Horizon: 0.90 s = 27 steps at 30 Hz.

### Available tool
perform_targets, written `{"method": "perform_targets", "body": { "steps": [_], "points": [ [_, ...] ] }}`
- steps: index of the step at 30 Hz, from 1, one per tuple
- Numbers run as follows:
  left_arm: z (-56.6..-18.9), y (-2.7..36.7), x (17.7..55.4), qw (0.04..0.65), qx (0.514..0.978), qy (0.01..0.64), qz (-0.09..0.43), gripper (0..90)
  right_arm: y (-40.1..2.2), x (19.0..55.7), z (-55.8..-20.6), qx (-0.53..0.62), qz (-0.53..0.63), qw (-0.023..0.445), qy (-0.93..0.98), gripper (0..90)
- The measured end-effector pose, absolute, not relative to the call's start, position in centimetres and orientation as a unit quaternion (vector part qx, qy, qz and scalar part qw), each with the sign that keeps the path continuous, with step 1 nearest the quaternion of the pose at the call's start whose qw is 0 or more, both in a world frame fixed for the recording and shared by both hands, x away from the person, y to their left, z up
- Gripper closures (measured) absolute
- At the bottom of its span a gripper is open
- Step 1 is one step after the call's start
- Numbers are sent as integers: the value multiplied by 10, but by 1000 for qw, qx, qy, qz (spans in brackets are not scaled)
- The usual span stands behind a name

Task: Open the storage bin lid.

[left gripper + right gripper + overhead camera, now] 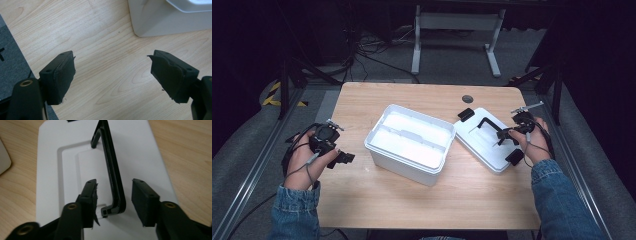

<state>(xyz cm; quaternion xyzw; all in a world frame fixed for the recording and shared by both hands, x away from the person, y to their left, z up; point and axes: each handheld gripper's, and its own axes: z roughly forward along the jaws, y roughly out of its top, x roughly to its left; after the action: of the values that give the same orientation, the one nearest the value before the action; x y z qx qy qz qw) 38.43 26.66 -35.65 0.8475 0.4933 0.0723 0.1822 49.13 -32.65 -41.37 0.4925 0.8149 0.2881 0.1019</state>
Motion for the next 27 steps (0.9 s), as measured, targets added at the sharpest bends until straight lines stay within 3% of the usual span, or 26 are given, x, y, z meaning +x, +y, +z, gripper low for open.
{"method": "perform_targets", "body": {
  "steps": [5, 13, 27],
  "points": [
    [-358, 267, 384, 179, 848, 494, 70, 203, -331, 485, -404, 493, 307, 124, 804, 461],
    [-359, 272, 378, 178, 844, 502, 70, 203, -318, 458, -381, 451, 344, 160, 808, 452],
    [-358, 271, 373, 178, 846, 498, 74, 203, -284, 407, -360, 394, 373, 128, 830, 452]
  ]
}}
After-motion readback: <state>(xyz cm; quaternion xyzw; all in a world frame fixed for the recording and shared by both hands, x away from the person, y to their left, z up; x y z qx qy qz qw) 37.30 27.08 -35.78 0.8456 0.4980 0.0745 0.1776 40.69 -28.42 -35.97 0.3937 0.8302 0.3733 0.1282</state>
